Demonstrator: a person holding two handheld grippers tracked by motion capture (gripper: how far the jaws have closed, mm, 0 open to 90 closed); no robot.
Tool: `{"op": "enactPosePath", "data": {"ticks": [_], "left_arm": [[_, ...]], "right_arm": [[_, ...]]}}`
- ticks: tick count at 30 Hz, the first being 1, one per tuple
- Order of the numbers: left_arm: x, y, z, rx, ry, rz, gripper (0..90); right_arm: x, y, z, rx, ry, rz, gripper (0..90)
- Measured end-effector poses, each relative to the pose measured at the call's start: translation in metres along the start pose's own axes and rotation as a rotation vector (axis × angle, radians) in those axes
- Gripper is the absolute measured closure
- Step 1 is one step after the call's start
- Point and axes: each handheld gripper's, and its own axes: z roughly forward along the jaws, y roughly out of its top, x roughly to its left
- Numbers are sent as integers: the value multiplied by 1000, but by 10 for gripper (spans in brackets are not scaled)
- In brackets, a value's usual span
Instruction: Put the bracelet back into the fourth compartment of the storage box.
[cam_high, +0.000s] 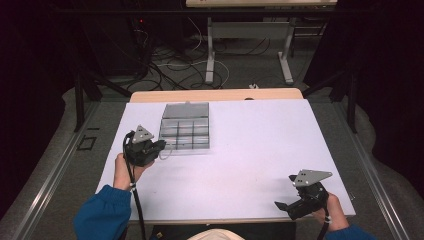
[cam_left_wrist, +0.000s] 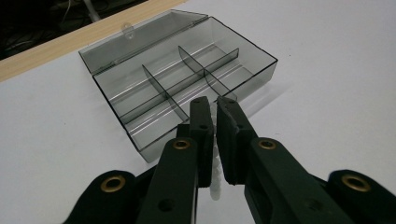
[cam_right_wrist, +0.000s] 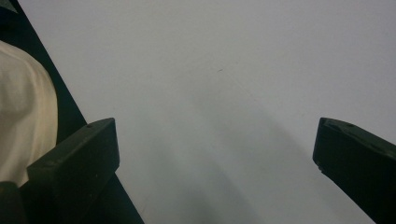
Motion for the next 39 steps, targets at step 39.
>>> {"op": "enactPosePath", "data": {"ticks": [39], "left_arm": [[4, 16, 16, -29, -8, -15, 854]], "right_arm": [[0, 0, 0, 2, 2, 7, 0]]}}
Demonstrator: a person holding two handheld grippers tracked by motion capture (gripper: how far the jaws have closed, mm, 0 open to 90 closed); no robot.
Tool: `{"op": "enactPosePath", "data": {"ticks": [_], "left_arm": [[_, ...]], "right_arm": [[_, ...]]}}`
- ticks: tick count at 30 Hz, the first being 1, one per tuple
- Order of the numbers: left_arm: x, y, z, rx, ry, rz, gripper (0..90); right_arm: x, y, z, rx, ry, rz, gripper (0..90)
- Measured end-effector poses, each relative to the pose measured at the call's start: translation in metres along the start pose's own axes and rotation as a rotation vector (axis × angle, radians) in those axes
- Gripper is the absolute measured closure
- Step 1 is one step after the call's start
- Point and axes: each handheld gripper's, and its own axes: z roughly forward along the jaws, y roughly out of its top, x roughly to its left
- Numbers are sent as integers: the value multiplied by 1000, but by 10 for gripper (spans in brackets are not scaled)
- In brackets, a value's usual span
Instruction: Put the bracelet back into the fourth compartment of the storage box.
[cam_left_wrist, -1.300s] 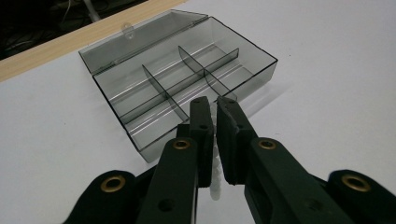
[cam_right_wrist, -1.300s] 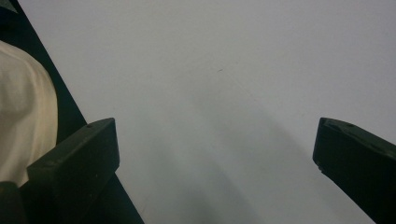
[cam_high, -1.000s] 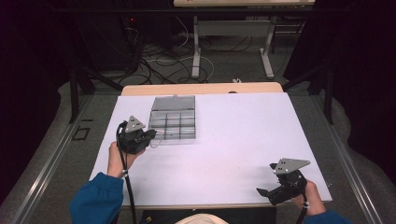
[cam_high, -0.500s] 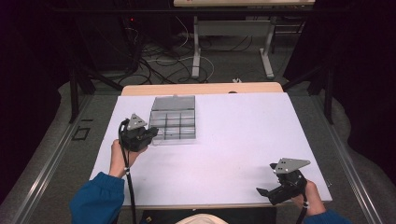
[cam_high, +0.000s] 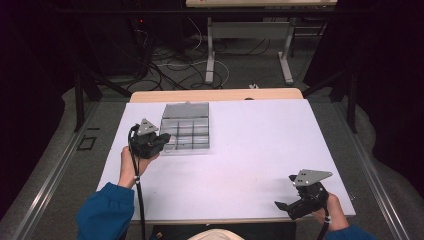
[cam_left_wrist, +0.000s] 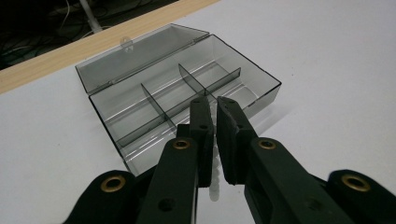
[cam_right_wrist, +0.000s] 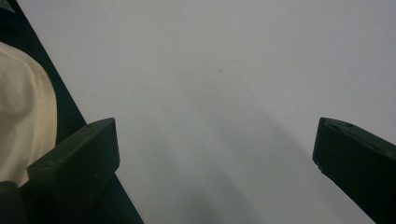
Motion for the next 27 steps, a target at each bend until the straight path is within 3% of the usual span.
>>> {"op": "enactPosePath", "data": {"ticks": [16, 27], "left_arm": [[0, 10, 11, 11, -10, 22, 854], [4, 15, 19, 2, -5, 13, 854]], "right_arm": [[-1, 0, 0, -4, 2, -10, 1], [0, 0, 0, -11, -3, -7, 2]]}}
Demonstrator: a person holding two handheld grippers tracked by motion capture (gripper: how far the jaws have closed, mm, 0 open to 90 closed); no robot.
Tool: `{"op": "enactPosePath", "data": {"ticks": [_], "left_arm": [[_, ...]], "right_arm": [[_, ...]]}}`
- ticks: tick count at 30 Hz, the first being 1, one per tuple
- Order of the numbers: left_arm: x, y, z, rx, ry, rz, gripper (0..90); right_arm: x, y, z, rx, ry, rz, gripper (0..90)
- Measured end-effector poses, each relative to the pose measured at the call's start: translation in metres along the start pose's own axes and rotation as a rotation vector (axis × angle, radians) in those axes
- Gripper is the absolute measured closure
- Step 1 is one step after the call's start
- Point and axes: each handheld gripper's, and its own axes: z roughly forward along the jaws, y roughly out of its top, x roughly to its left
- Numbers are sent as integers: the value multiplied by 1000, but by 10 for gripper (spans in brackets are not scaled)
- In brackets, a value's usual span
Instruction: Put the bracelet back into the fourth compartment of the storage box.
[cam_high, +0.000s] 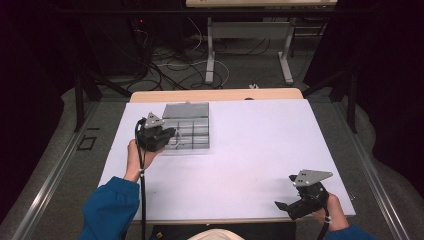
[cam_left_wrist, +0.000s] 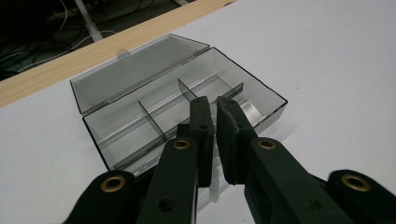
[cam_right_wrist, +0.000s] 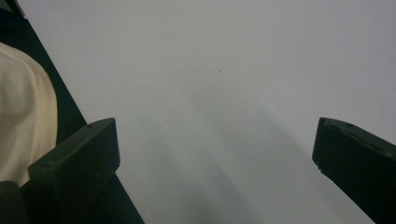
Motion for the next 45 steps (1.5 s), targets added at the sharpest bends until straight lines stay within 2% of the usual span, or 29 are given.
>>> {"op": "enactPosePath", "data": {"ticks": [7, 11, 28, 31, 33, 35, 37, 39, 40, 41, 45], "left_arm": [[3, 2, 6, 2, -1, -4, 854], [2, 4, 8, 4, -2, 0, 854], [1, 9, 19, 0, -4, 8, 854], [1, 10, 21, 17, -1, 18, 854], [0, 9, 24, 1, 15, 12, 854], [2, 9, 25, 21, 14, 12, 854], [4, 9, 27, 20, 19, 14, 854], [6, 8, 28, 28, 23, 9, 854], [7, 7, 30, 14, 31, 1, 854], [9, 7, 30, 37, 25, -1, 854], [13, 5, 31, 39, 40, -8, 854]], "right_arm": [[-1, 0, 0, 12, 4, 14, 2], [-1, 0, 0, 9, 9, -1, 2], [-1, 0, 0, 13, 10, -2, 2], [-1, 0, 0, 9, 6, -3, 2], [-1, 0, 0, 13, 9, -3, 2], [0, 0, 0, 9, 4, -4, 2], [-1, 0, 0, 8, 6, -2, 2], [-1, 0, 0, 13, 9, -3, 2], [-1, 0, 0, 13, 10, -3, 2], [-1, 0, 0, 13, 10, -4, 2], [0, 0, 0, 8, 5, -4, 2]]}}
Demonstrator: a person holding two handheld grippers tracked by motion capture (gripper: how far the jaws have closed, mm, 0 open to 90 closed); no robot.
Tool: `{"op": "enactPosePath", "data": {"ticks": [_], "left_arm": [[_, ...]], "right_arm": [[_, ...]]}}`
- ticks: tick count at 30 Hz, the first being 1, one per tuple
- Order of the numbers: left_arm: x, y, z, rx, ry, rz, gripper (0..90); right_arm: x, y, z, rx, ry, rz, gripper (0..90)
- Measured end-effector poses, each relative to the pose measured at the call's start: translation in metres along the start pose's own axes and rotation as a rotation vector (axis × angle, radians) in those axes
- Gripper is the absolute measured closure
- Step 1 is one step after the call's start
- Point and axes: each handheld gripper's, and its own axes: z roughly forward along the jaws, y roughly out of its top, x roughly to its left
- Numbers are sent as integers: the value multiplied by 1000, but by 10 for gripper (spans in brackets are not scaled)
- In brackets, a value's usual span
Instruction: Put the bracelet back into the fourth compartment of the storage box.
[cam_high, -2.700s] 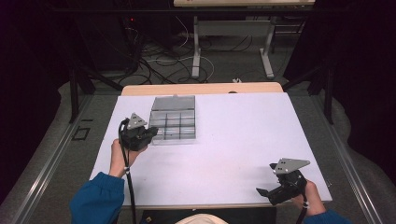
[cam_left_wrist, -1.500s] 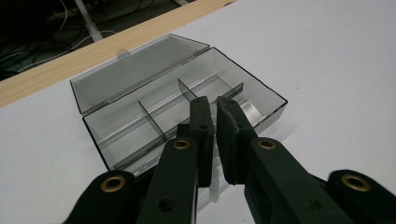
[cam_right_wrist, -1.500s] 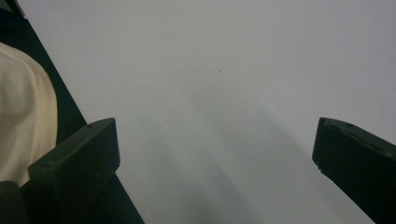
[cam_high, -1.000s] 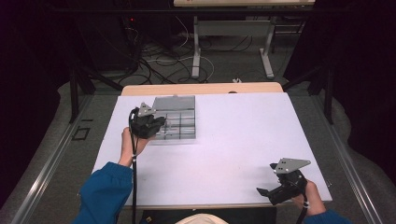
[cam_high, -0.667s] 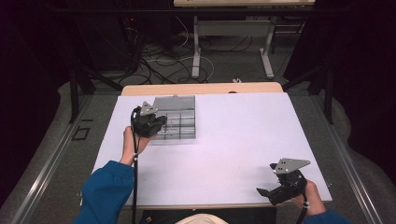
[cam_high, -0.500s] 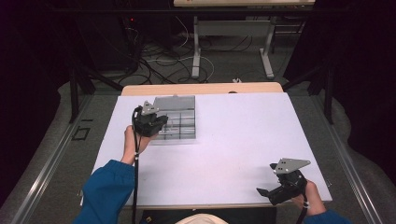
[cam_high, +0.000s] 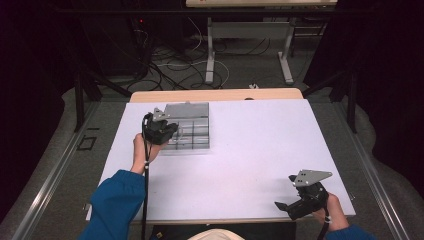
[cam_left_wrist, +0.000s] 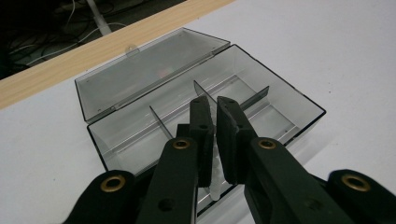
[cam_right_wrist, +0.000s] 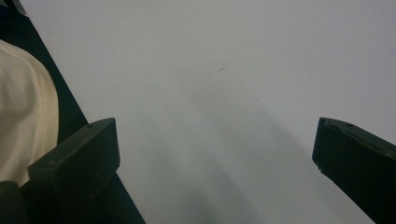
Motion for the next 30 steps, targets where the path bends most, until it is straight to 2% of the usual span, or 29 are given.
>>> {"op": "enactPosePath", "data": {"ticks": [17, 23, 30], "left_arm": [[14, -12, 8, 57, 54, -23, 854], [18, -16, 13, 100, 46, -33, 854], [19, -20, 19, 114, 54, -39, 852]], "right_arm": [[1, 0, 0, 5, 2, 7, 2], [1, 0, 0, 2, -2, 7, 2], [1, 0, 0, 2, -3, 7, 2]]}}
